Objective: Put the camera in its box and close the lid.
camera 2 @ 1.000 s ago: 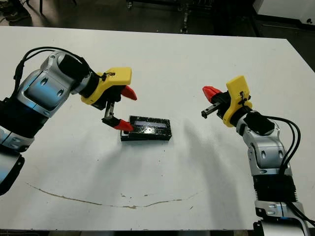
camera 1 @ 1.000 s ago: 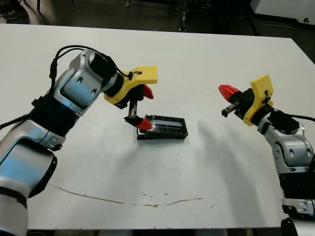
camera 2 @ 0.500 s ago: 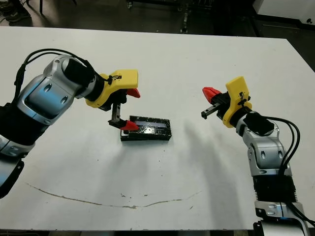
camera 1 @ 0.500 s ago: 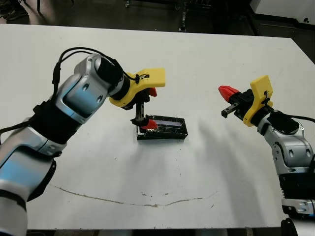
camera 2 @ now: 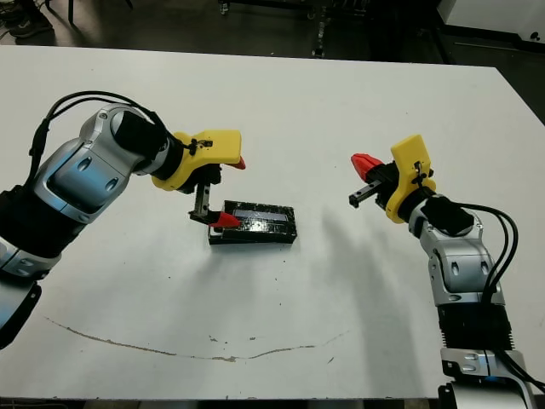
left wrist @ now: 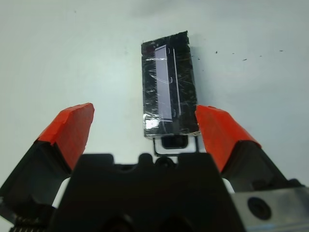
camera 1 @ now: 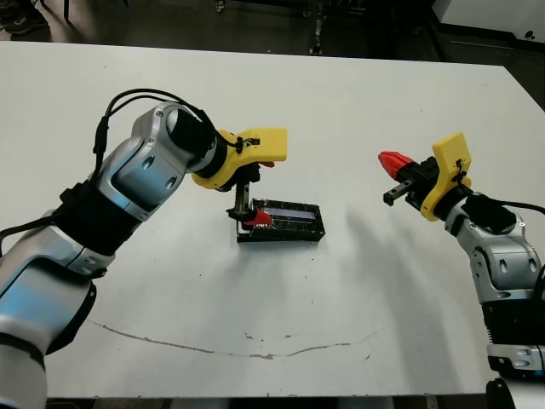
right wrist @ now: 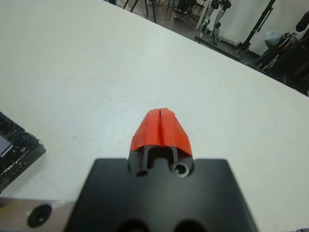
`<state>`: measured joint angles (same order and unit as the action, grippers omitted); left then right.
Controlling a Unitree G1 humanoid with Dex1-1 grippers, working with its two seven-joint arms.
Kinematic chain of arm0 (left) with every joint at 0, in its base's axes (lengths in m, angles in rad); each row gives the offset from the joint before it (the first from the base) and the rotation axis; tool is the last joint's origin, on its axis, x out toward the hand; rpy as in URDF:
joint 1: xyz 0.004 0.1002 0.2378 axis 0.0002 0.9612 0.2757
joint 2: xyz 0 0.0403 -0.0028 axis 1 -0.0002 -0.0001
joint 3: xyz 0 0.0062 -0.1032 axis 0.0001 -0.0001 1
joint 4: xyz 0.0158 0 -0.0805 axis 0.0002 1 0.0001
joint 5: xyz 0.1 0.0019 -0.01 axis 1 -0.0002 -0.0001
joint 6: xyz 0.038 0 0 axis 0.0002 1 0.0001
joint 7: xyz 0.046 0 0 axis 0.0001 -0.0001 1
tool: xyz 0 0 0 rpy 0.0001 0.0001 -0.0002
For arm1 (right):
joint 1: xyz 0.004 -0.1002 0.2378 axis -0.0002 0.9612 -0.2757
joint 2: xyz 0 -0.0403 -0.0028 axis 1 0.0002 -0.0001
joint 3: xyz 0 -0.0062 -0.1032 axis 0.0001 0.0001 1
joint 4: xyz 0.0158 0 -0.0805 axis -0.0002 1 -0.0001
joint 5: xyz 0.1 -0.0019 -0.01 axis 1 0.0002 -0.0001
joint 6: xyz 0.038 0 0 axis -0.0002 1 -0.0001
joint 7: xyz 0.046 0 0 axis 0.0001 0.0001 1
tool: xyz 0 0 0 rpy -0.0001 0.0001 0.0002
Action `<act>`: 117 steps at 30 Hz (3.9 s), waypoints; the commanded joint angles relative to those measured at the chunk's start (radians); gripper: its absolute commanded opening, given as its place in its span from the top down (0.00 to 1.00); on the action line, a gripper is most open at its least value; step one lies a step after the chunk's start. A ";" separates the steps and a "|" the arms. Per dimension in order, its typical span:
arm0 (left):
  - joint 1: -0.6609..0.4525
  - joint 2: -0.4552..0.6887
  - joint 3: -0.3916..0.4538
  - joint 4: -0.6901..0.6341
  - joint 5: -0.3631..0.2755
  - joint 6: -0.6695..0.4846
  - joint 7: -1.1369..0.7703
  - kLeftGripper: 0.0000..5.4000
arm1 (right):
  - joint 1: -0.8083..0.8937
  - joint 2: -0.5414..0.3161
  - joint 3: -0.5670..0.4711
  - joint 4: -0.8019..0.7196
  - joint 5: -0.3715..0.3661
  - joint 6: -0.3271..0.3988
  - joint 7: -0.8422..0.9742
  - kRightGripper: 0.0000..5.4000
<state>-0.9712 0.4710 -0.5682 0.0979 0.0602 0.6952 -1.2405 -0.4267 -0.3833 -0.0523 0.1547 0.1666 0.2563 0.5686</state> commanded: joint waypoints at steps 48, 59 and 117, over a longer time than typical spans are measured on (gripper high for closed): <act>0.051 -0.009 -0.050 -0.027 -0.042 0.065 0.071 0.00 | 0.027 -0.008 0.002 -0.093 0.002 0.094 -0.033 1.00; 0.055 -0.008 -0.051 -0.023 -0.038 0.056 0.074 0.00 | 0.031 -0.009 0.008 -0.098 -0.005 0.092 -0.037 1.00; 0.041 -0.056 -0.053 0.051 -0.040 0.215 0.102 0.00 | 0.036 -0.011 0.004 -0.093 0.004 0.082 -0.028 1.00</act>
<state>-0.9185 0.4161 -0.6110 0.1522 0.0197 0.9050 -1.1430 -0.4078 -0.3837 -0.0463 0.0610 0.1682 0.3371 0.5394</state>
